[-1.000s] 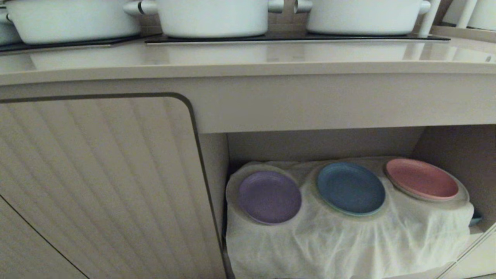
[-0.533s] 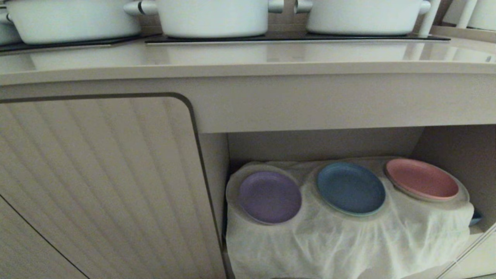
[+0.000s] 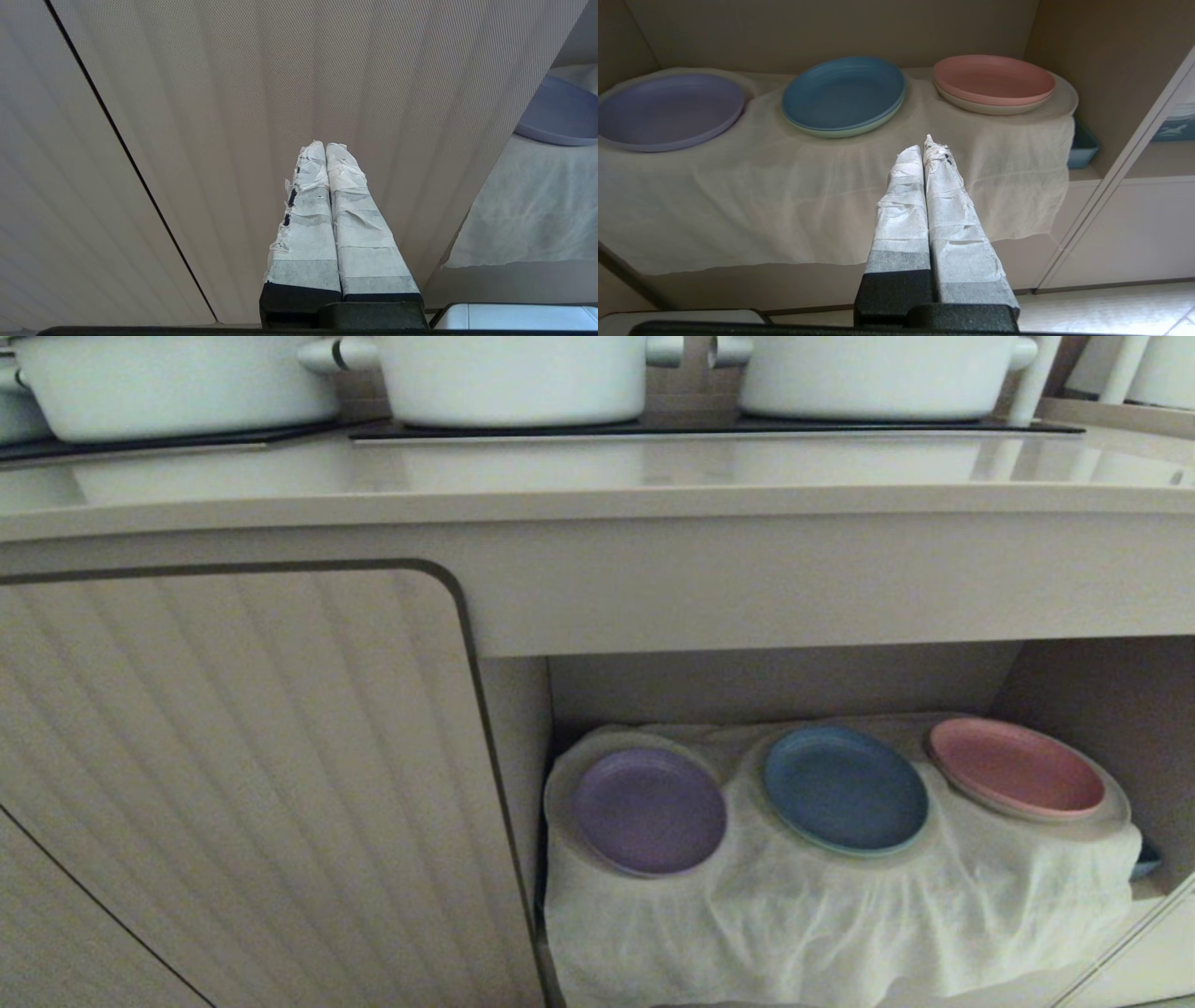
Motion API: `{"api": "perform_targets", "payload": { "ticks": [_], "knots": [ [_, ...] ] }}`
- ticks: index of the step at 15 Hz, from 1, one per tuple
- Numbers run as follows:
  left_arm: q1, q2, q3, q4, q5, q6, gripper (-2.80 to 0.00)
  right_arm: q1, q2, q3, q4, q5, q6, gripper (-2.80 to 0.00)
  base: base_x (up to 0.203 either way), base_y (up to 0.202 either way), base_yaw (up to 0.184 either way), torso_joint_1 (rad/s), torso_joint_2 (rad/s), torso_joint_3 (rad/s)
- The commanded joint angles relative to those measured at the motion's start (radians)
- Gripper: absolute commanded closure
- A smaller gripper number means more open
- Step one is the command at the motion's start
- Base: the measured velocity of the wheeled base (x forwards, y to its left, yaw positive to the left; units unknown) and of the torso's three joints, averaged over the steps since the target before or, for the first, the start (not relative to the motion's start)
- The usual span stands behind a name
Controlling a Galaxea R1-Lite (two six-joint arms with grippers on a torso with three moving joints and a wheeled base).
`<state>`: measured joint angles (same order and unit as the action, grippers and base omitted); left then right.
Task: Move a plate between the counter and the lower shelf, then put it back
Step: Pick up the plate in the cupboard
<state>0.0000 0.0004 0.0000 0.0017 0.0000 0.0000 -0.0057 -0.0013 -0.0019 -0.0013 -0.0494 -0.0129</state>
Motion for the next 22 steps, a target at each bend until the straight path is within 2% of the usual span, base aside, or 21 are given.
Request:
{"api": "perform_targets", "payload": {
  "ticks": [1, 5, 22],
  "knots": [
    [0.000, 0.000, 0.000, 0.000, 0.000, 0.000, 0.00, 0.000, 0.001, 0.000, -0.001, -0.002, 0.016, 0.00, 0.000, 0.000, 0.000, 0.000, 0.00, 0.000],
    [0.000, 0.000, 0.000, 0.000, 0.000, 0.000, 0.00, 0.000, 0.001, 0.000, -0.003, -0.007, 0.085, 0.00, 0.000, 0.000, 0.000, 0.000, 0.00, 0.000],
    [0.000, 0.000, 0.000, 0.000, 0.000, 0.000, 0.00, 0.000, 0.001, 0.000, -0.006, -0.014, 0.085, 0.00, 0.000, 0.000, 0.000, 0.000, 0.00, 0.000]
  ]
}}
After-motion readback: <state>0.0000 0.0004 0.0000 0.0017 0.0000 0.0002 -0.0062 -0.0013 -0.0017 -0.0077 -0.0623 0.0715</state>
